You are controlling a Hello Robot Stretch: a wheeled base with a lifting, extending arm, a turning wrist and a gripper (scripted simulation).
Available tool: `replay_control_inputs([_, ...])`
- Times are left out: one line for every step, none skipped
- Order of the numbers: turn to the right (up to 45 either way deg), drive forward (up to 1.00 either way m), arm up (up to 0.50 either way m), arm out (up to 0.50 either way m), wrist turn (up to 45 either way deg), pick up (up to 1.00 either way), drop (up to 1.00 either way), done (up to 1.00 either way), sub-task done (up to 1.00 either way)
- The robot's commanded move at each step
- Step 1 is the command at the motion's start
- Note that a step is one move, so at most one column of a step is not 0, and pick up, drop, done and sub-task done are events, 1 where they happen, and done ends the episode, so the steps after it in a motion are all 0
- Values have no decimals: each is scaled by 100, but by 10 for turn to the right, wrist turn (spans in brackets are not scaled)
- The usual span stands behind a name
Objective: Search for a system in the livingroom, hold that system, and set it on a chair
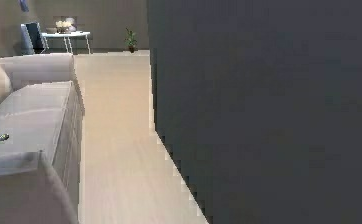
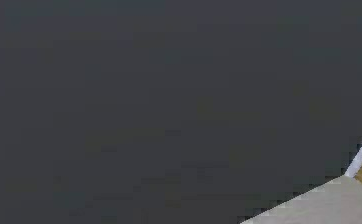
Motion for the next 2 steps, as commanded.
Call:
replay_control_inputs([0, 75, 0, 0, 0, 0, 0, 0, 0])
replay_control_inputs([-240, 0, 0, 0, 0, 0, 0, 0, 0])
